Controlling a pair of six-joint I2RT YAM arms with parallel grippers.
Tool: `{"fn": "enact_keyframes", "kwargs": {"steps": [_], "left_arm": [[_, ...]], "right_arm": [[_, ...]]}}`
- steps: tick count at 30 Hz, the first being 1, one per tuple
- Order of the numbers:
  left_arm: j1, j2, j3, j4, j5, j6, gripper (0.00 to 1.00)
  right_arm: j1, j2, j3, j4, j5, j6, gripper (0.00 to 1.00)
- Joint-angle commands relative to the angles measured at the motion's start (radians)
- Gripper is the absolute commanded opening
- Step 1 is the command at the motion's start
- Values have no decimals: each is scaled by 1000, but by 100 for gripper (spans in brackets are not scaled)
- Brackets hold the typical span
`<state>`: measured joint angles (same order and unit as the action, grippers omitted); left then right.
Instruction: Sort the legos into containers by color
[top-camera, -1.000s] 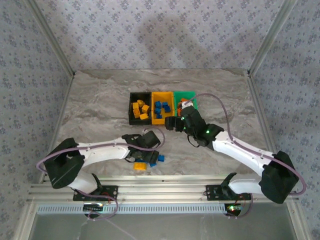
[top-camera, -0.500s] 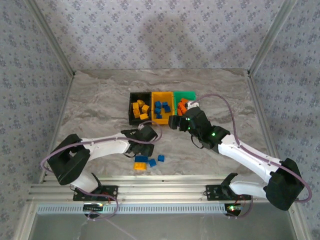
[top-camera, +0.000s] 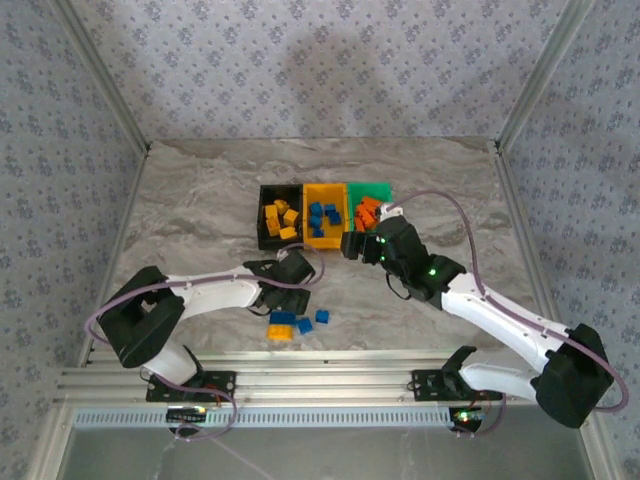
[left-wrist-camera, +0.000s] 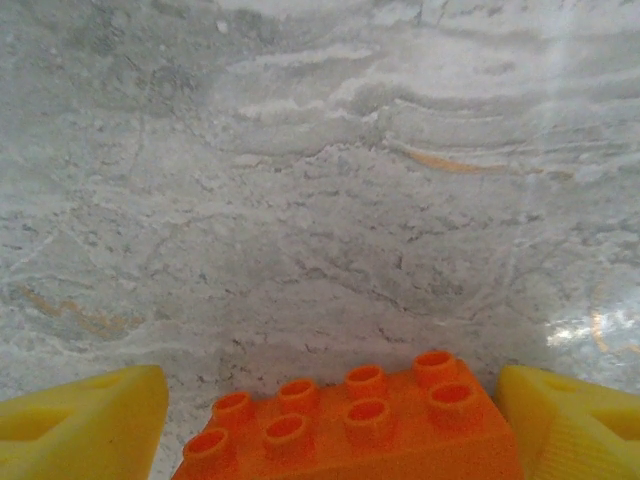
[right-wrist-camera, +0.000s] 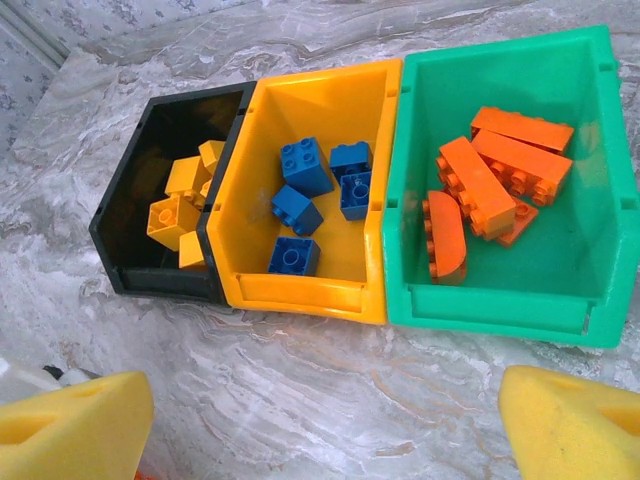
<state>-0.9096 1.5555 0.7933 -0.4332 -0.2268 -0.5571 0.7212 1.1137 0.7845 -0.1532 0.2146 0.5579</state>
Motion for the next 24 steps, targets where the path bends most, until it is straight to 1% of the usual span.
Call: {"fn": "enact_keyframes", "kwargs": {"steps": [1,8,13,17,19,21,24], "left_arm": [[2,26,-8,26,7,-6,78],[1,2,-11,17,14,-1,62],[2,-45,15,-19,12,5,59],[0,-74,105,-58,9,28,58],[1,-66,162,-59,1,43,58],[1,-28,240,-49,1,59,58],[2,76,398,-33,16,92,57]], "right_arm": [[-9,-32,-16,-15,30,16,92],[-24,-59,-22,-26,37,17,91],[-38,-77,-23,-51,49,26,91],[-54,-114,-49,-93,72,40,92],[-64,-146,-74,-114,78,53,91],[-77,-183,-102,-133,80,63,92],[-95,-230,-135,-160,80,93,92]]}}
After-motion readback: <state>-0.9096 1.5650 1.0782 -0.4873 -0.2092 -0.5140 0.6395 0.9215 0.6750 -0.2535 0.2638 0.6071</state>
